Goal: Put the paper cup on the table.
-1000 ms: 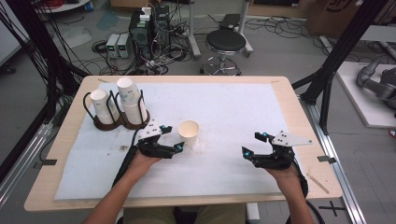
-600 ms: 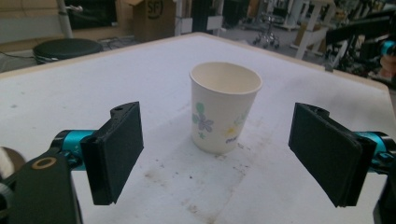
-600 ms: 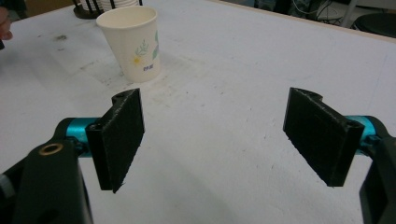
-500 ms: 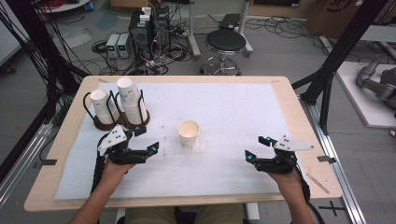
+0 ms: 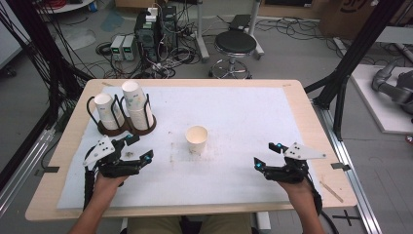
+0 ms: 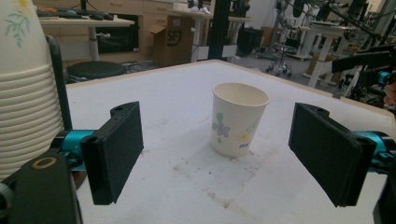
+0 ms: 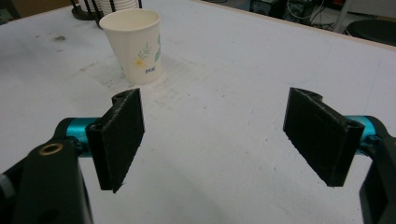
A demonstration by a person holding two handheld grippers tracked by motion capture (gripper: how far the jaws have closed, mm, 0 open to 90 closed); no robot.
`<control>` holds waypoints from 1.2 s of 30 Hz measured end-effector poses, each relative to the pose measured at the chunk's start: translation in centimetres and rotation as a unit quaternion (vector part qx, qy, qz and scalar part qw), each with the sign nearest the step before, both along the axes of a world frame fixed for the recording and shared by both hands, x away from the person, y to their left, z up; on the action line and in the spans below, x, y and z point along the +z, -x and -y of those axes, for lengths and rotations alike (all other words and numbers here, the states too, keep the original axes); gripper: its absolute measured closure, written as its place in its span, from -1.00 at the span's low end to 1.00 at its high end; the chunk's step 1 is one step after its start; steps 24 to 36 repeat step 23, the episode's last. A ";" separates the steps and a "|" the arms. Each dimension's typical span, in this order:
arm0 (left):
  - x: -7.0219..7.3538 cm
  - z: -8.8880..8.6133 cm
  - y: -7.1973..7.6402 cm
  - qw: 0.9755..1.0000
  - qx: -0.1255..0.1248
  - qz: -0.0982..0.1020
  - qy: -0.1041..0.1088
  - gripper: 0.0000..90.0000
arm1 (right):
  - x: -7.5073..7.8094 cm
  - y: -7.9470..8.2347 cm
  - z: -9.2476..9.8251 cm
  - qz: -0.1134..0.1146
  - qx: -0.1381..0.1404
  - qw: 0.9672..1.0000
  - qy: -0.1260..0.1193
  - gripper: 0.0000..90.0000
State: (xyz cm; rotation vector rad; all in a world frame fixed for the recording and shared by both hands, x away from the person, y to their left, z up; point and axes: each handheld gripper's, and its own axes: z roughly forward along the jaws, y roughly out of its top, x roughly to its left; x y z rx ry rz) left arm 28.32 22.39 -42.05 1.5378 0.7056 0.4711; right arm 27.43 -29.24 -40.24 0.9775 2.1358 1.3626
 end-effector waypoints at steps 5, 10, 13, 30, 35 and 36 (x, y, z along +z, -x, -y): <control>-0.2 -0.3 0.2 1.000 0.005 -0.001 0.001 -0.60 | 0.0 -0.1 -0.2 0.002 0.000 1.000 0.002 -0.53; -0.2 -0.2 0.1 1.000 0.004 0.002 0.002 -0.60 | -0.1 -0.2 -0.3 0.002 0.002 1.000 0.005 -0.53; -0.2 -0.1 0.1 1.000 0.003 0.001 0.002 -0.60 | -0.1 -0.3 -0.1 0.002 0.001 1.000 0.003 -0.53; -0.4 0.0 -0.2 1.000 0.007 -0.003 0.004 -0.60 | -0.3 -0.3 0.4 0.001 -0.005 1.000 -0.001 -0.53; -0.4 0.0 -0.2 1.000 0.007 -0.003 0.004 -0.60 | -0.3 -0.3 0.4 0.001 -0.005 1.000 -0.001 -0.53; -0.4 0.0 -0.2 1.000 0.007 -0.003 0.004 -0.60 | -0.3 -0.3 0.4 0.001 -0.005 1.000 -0.001 -0.53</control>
